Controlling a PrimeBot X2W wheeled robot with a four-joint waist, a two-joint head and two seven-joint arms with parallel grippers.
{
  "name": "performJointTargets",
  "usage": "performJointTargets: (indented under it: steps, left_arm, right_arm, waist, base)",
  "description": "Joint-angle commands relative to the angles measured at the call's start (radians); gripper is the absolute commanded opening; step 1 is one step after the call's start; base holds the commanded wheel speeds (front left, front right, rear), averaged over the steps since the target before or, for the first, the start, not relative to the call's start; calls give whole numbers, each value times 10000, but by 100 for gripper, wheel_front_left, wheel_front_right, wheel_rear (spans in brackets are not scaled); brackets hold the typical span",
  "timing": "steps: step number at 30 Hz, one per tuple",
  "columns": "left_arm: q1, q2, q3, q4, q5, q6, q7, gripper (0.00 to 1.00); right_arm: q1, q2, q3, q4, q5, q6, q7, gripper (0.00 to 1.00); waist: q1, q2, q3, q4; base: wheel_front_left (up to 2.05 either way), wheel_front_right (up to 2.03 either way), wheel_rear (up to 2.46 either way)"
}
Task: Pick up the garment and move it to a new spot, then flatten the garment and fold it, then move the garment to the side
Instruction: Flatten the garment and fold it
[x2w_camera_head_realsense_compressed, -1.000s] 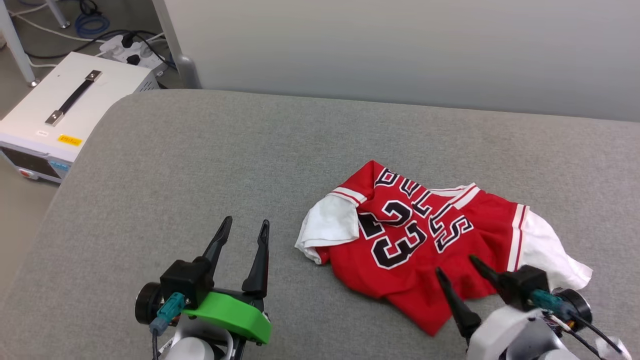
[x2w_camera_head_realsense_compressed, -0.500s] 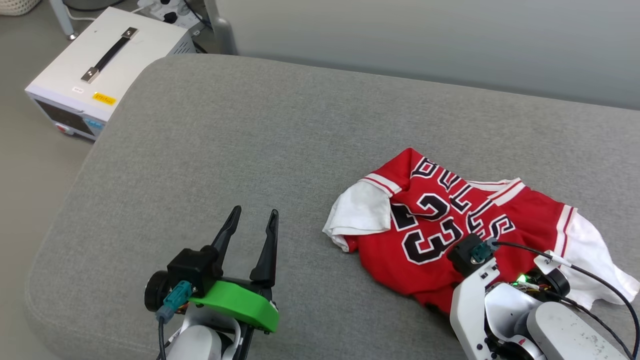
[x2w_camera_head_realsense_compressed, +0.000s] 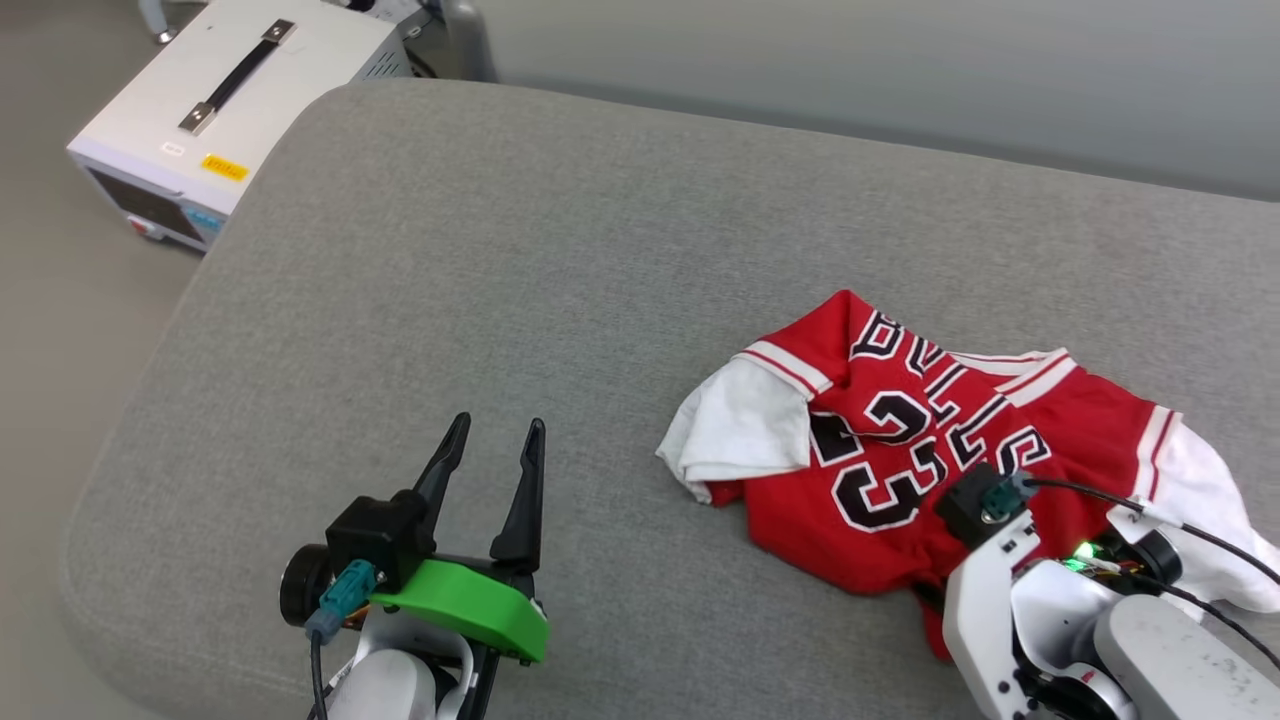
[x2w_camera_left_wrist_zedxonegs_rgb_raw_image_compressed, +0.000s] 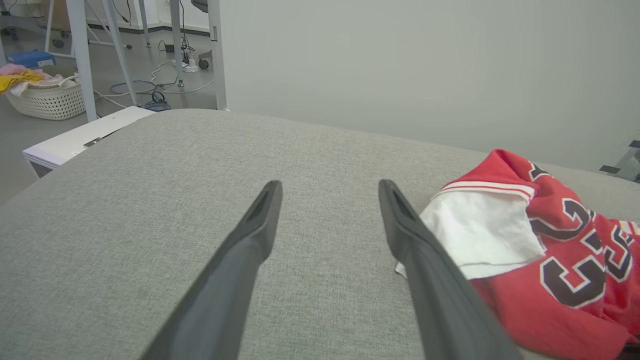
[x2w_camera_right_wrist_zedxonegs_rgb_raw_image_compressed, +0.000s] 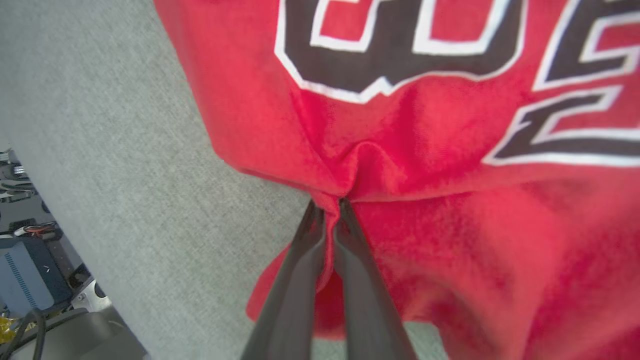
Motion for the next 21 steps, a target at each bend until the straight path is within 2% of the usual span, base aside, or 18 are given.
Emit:
performJointTargets:
  steps: [1,9,14,15,16,21]
  left_arm:
    - [-77,-50,30,40,123,-62,-57,100]
    - [76,-60,75,151,163,-99,-57,100]
    - [164,-62,11,256,168,-126,-57,100]
    - [183,-62,3,283,164,-130,-57,100]
    - [202,-62,-9,314,158,-134,-57,100]
    - [268,-63,-169,550,205,-170,-57,100]
  right_arm:
    - [365,-373,-20,91,81,-9,63,0]
    - [1335,-1373,-1028,-735,123,-9,452,0]
    - [2148,-1540,-1940,-882,-105,-9,650,0]
    - [2288,-1434,-2103,-891,-101,-9,554,65]
    - [2375,-1340,-2227,-885,-128,-9,434,100]
    - [2589,-771,-2974,-1063,-434,-9,-753,100]
  waist:
    - [0,0,-271,-354]
    - [0,0,-590,-991]
    - [0,0,-704,-1183]
    - [0,0,-728,-1216]
    - [0,0,-753,-1246]
    - [0,0,-904,-1410]
  base:
    - [0,0,0]
    - [0,0,0]
    - [0,0,0]
    - [0,0,0]
    - [0,0,0]
    - [0,0,0]
